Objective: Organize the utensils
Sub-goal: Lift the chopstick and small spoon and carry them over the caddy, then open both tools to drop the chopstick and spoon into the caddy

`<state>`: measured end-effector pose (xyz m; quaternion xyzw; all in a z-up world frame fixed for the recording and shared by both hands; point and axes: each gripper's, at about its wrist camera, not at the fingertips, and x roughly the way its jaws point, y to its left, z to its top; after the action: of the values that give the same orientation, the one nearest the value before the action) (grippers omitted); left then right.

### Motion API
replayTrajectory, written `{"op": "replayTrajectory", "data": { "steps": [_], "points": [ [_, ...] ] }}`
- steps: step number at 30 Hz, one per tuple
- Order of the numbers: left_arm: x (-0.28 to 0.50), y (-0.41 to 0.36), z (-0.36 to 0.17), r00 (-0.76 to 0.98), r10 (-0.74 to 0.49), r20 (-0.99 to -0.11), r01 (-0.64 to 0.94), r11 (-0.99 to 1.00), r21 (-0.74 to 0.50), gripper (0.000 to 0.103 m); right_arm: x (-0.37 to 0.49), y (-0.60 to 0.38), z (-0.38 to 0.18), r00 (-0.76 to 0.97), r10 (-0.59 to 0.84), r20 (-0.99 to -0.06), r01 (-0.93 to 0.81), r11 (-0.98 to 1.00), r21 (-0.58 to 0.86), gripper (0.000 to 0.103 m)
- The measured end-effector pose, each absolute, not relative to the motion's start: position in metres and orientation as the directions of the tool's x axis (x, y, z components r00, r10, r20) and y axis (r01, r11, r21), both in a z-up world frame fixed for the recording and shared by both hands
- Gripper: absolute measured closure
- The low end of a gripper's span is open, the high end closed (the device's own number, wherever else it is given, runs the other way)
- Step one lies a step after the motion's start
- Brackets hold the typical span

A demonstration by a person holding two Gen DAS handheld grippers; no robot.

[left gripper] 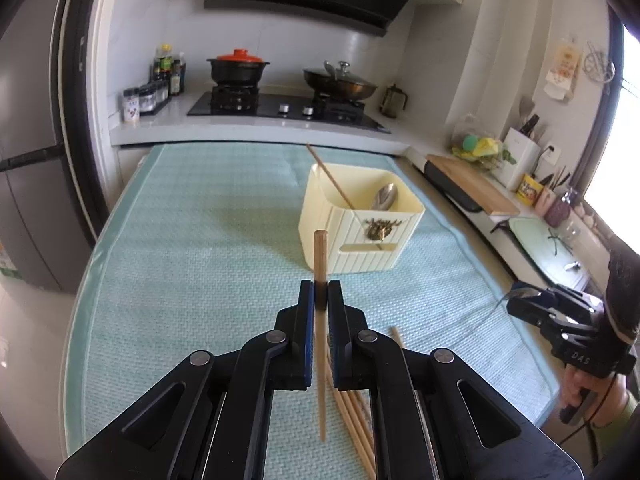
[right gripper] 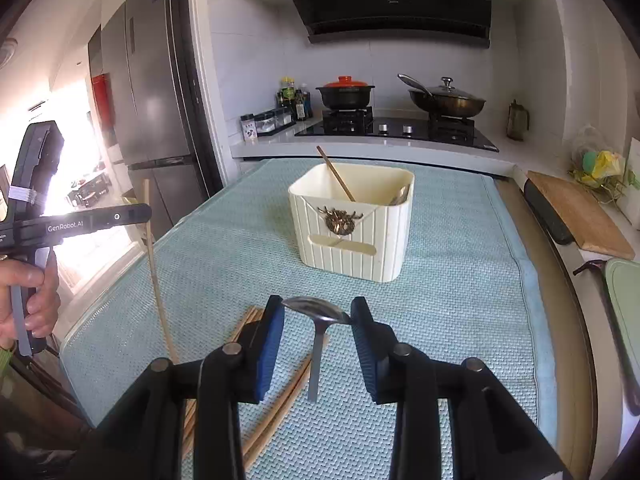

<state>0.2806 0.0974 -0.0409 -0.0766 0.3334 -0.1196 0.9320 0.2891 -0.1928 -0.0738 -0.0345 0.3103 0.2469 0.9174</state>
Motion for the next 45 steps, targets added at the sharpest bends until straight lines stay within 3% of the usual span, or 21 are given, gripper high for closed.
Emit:
{"op": "replayTrajectory", "data": {
  "steps": [19, 27, 37, 40, 45],
  "points": [
    [0.291, 0.093, -0.006, 0.787, -0.309, -0.534, 0.211, 0.948, -0.238, 0.098, 0.293, -0.182, -0.027, 0.712, 0.429, -0.556, -0.504, 0.864, 0.02, 0.069],
    [0.339, 0.086, 0.031, 0.793, -0.329, -0.513, 0.251, 0.943, -0.217, 0.098, 0.338, -0.183, 0.011, 0.722, 0.431, -0.541, -0.508, 0.862, 0.01, 0.069],
    [0.423, 0.06, 0.09, 0.848, -0.308, -0.432, 0.281, 0.951, -0.125, 0.098, 0.425, -0.159, 0.073, 0.797, 0.413, -0.441, -0.483, 0.874, -0.054, 0.069],
    [0.454, 0.054, 0.078, 0.831, -0.314, -0.459, 0.279, 0.949, -0.144, 0.098, 0.456, -0.153, 0.064, 0.787, 0.407, -0.464, -0.477, 0.878, -0.038, 0.069],
    [0.495, 0.044, 0.034, 0.77, -0.332, -0.545, 0.268, 0.943, -0.195, 0.098, 0.504, -0.147, 0.018, 0.706, 0.409, -0.578, -0.478, 0.878, 0.038, 0.069]
  ]
}}
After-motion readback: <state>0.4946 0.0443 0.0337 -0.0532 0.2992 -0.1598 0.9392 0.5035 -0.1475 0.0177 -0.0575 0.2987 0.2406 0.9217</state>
